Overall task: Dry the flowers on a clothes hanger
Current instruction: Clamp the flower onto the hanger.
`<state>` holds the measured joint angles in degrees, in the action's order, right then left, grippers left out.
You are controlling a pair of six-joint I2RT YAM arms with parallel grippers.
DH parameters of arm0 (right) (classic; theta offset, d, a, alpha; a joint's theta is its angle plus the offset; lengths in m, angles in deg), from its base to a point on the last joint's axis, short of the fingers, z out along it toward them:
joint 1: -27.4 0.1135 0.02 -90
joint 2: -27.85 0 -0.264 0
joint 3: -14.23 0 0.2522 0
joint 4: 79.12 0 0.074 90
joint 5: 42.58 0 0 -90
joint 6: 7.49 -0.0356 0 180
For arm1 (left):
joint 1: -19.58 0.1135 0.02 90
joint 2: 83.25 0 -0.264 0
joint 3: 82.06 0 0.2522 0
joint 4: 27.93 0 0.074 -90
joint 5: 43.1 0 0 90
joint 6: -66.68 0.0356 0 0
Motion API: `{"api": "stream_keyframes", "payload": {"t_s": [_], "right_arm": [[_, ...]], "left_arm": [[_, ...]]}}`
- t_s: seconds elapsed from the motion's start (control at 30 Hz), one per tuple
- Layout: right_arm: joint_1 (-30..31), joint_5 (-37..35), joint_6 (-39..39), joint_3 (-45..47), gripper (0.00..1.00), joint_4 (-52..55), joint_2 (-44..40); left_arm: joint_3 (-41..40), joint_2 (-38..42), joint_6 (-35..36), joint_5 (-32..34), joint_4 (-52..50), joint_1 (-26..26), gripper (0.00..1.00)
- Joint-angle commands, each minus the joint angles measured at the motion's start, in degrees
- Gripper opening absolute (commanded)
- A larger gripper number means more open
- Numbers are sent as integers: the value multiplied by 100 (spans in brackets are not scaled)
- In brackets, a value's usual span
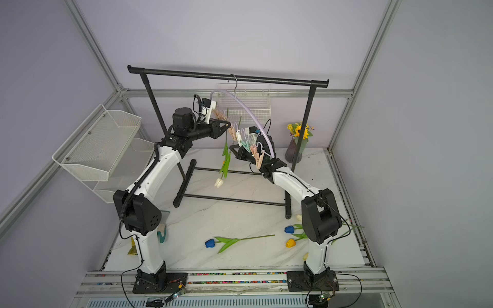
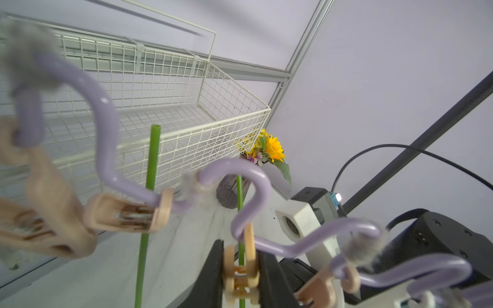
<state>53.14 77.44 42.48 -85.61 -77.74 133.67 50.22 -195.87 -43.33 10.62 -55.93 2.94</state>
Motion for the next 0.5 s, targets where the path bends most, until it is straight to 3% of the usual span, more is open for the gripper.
{"api": "stream_keyframes", "payload": {"t_s": [0.0,0.47], "right_arm": [[50,203,57,-103,0,-107,-175],[108,293,184,-146,0,-65,-229]], "left_arm": [[154,197,-96,-77,226,-2,21],[58,213,-113,-107,299,-1,21]]}}
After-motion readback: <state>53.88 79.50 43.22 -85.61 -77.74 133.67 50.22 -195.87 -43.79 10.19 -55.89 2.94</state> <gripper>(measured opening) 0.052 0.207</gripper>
